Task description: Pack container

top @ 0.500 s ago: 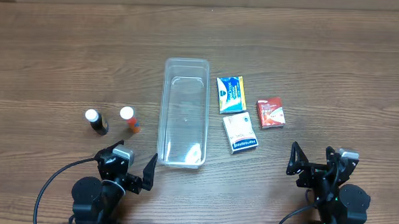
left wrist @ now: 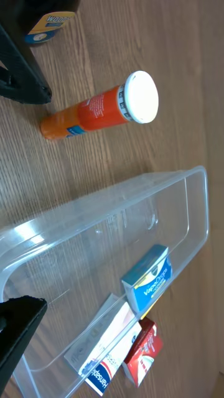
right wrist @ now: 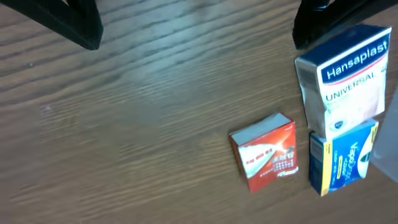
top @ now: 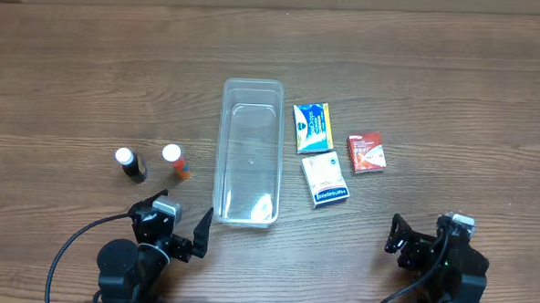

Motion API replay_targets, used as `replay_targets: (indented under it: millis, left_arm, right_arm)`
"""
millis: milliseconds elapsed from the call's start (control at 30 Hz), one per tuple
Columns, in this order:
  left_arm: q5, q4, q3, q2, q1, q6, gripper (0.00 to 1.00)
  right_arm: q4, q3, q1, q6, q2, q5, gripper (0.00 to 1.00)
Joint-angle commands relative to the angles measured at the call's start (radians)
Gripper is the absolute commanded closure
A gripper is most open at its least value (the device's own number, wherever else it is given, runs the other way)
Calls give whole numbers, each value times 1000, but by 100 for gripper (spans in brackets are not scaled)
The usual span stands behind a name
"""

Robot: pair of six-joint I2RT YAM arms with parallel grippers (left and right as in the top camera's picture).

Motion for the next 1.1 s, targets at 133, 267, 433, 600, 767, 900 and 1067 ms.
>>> replay_targets:
  millis: [133, 267, 433, 600, 767, 900, 1067]
  left_arm:
    - [14, 0, -2, -8, -6, -3, 0]
    - [14, 0, -2, -8, -6, -3, 0]
    - [14, 0, -2, -8, -6, -3, 0]
    - [14, 0, -2, -8, -6, -3, 0]
    - [14, 0, -2, -8, -6, -3, 0]
    - [14, 0, -2, -8, -6, -3, 0]
    - [14, 0, -2, -8, -6, -3, 0]
  right_arm:
    - [81, 7, -6, -2, -10, 13, 0]
    - [94, 7, -6, -2, -10, -2, 0]
    - [163, 7, -6, -2, -10, -110, 0]
    - [294, 7, -6, 78, -10, -284, 0]
    - [414, 132, -6, 131, 80, -331, 0]
    - [327, 371, -6, 111, 326, -328, 0]
    - [18, 830, -5, 36, 787, -325, 0]
